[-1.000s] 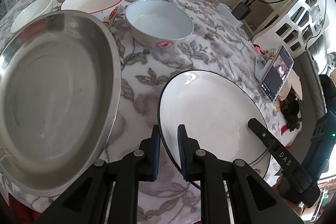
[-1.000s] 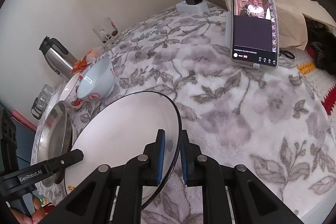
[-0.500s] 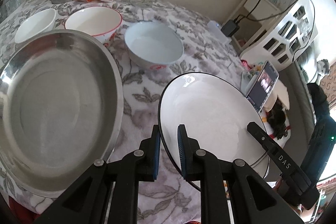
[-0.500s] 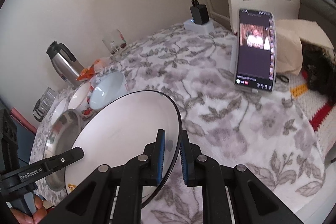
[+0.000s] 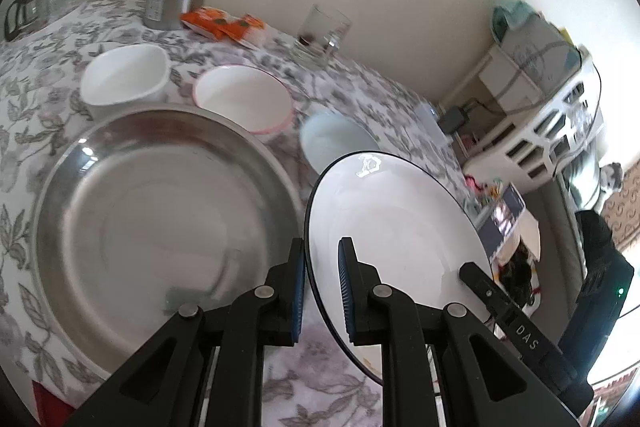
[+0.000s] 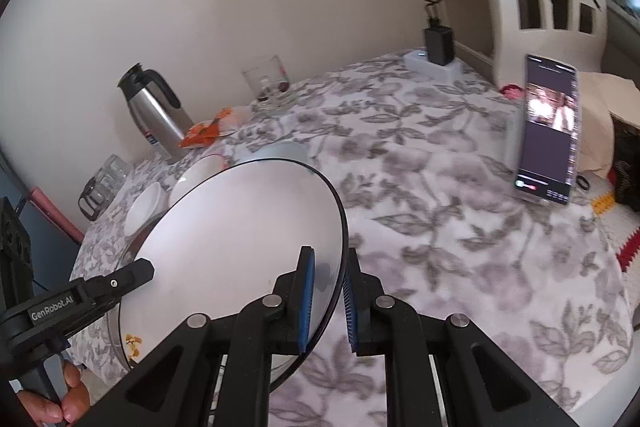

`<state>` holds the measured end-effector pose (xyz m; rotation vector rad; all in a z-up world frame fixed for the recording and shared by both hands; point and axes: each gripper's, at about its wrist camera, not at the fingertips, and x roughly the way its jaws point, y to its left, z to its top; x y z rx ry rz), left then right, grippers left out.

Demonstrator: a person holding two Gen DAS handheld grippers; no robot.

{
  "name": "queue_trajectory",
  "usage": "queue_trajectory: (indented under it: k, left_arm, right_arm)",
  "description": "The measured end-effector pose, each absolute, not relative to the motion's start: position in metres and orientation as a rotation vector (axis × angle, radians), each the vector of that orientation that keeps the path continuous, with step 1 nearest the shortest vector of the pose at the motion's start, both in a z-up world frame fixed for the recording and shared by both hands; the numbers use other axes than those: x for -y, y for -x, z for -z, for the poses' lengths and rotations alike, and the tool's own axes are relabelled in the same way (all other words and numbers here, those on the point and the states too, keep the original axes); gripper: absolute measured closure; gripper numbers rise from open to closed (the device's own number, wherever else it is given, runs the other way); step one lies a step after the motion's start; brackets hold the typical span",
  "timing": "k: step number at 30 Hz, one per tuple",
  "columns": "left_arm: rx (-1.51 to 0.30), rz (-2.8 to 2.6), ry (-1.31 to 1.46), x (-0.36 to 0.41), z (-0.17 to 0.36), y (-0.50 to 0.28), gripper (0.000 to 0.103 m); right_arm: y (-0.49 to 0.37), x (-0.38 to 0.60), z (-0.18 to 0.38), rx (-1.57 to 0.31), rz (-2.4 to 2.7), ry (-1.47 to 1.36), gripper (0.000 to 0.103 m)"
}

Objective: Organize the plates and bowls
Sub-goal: 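Carry the white black-rimmed plate over the steel plate with both tools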

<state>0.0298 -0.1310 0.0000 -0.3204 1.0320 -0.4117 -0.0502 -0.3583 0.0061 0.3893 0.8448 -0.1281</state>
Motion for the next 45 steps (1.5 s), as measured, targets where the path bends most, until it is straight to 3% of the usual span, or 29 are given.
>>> queue_trajectory:
  k: [22, 45]
  left_arm:
    - [-0.993, 0.257, 0.543, -0.005, 0.001, -0.068, 0.086]
    - [-1.024, 0.149, 0.644, -0.055, 0.019, -0.081, 0.086]
  right_arm:
    - [-0.011, 0.234, -0.014, -0.892, 0.011, -0.292, 0.088]
    - [-0.04, 0.191, 0.008, -0.94, -0.029, -0.298, 0.088]
